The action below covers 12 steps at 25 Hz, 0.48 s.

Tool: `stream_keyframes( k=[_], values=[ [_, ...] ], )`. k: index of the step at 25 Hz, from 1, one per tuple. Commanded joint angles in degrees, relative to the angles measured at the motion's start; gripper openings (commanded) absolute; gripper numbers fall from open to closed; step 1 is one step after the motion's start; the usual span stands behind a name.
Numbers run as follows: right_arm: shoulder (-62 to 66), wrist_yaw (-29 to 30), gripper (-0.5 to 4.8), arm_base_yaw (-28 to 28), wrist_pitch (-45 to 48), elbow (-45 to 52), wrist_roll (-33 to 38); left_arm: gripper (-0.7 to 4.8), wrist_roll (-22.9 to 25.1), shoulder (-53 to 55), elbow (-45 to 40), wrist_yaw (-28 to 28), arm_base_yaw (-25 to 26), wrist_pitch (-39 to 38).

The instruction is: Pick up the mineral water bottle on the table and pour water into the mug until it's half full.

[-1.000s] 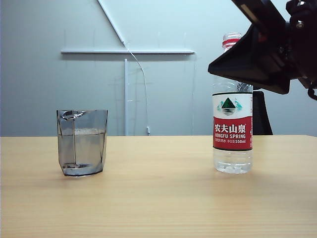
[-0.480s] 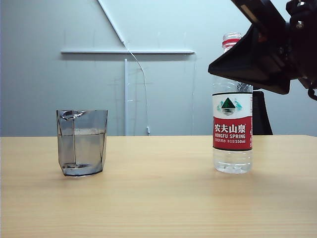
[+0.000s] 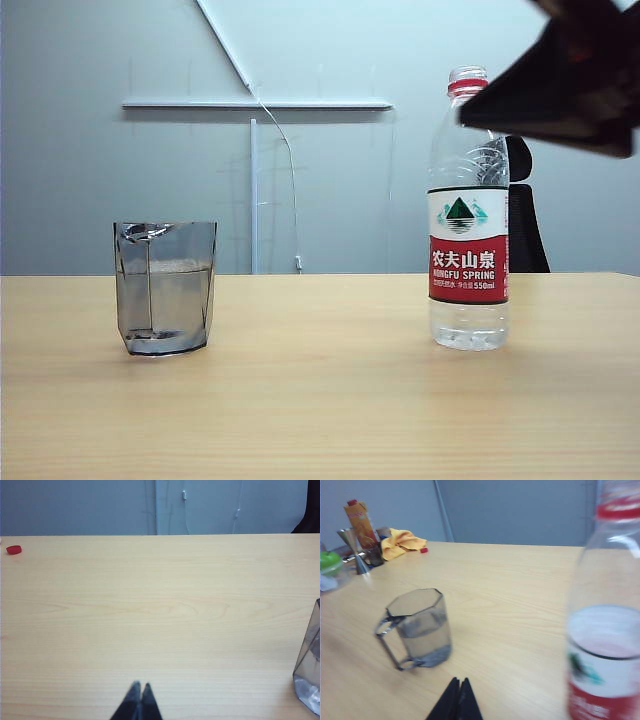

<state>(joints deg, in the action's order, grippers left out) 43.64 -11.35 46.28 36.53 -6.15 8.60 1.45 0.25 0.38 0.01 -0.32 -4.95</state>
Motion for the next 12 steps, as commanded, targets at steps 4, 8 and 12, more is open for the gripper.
stream_keyframes(
  k=[4,8,12],
  values=[
    [-21.88,-0.35,-0.08,-21.31,-21.84,-0.26,-4.15,-0.02,-0.17,0.09,0.13,0.20,0.00,0.74],
    [-26.01,-0.37,-0.08,-29.24,-23.02,0.15,-4.17,-0.02,-0.17,0.09,0.13,0.22,-0.02,0.72],
    [-33.79,0.66,-0.08,-36.06,-23.10,4.09,-4.11,-0.02,-0.17,0.09,0.13,0.22,0.00,0.74]
  ],
)
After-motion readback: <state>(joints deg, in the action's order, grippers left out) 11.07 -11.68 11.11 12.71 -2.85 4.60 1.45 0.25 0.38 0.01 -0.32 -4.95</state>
